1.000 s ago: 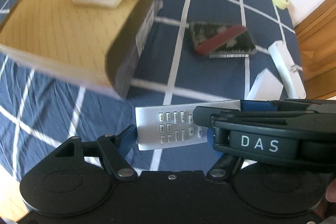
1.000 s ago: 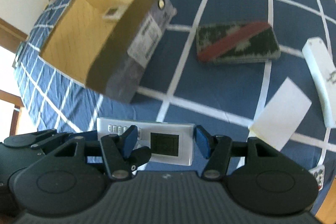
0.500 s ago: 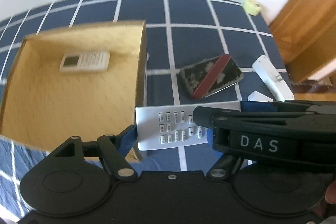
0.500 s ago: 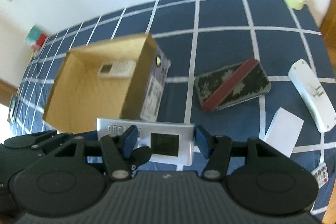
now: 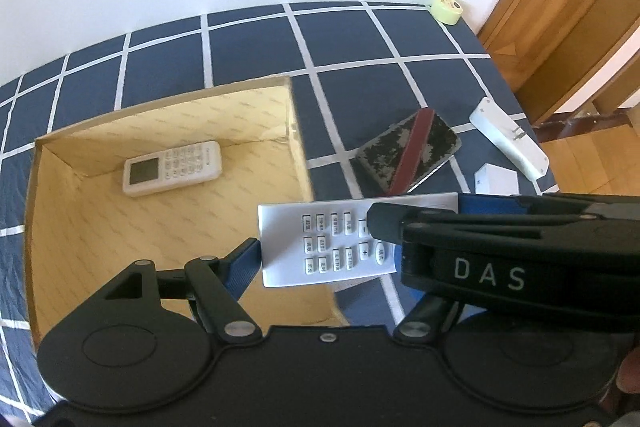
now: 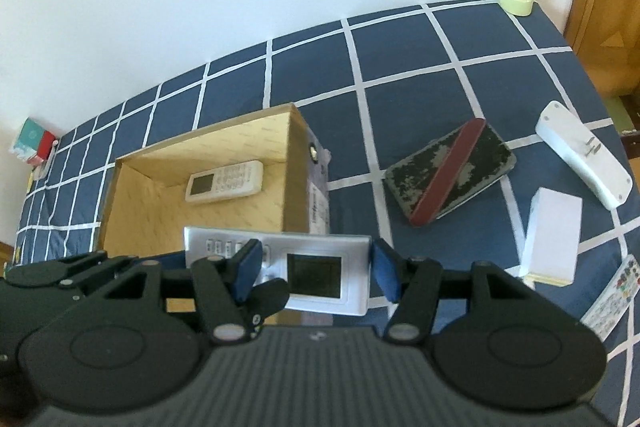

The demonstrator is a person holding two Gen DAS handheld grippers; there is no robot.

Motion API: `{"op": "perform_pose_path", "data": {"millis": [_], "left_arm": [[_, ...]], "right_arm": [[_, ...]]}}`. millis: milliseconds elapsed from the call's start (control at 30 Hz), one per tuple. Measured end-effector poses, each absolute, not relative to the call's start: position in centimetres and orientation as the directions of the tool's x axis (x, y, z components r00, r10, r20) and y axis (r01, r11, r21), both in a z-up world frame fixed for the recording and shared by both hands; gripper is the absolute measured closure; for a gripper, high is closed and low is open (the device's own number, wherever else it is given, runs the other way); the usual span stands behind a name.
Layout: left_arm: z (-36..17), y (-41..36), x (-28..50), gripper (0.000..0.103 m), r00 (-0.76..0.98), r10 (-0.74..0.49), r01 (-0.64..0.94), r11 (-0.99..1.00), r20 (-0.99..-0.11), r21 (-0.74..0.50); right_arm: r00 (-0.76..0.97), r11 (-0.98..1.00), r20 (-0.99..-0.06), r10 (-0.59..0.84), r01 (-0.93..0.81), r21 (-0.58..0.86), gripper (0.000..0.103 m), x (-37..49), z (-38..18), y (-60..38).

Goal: Organize objects
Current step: 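Lift the held remote with the right gripper toward the box, then lower the white LCD remote into the box beside the first remote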

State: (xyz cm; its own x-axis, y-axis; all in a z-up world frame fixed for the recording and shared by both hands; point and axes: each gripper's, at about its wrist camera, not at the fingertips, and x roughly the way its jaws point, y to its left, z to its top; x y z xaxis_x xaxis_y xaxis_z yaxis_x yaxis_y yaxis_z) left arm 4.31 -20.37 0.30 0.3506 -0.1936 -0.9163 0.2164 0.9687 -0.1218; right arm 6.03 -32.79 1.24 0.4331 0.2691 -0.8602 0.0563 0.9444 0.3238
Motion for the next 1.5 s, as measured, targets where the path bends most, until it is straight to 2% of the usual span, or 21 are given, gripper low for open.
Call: {"op": "perform_pose_path", "data": {"millis": [400, 767, 1500], "left_arm": [[0.0, -12.4, 6.8, 0.031, 0.356, -0.181, 0.15, 0.979, -0.917, -0.136], [-2.9, -6.6, 8.6, 0.031, 0.308, -0.166, 0.052, 0.986, -0.937, -0.158], [-12.1, -4.7, 15.5, 0.031, 0.125, -0.162, 0.05, 0.986, -0.979, -0.157]], "right_arm": [[0.408, 0.953, -0.867, 0.287, -0.027, 0.303, 0.044, 10.3, 1.2, -24.8], [0.32, 0.95, -0.894, 0.312, -0.106, 0.293, 0.044, 13.6, -1.8, -19.1], [0.154, 0.944, -0.931, 0.33, -0.045, 0.327, 0.044, 20.9, -11.7, -17.9]]}}
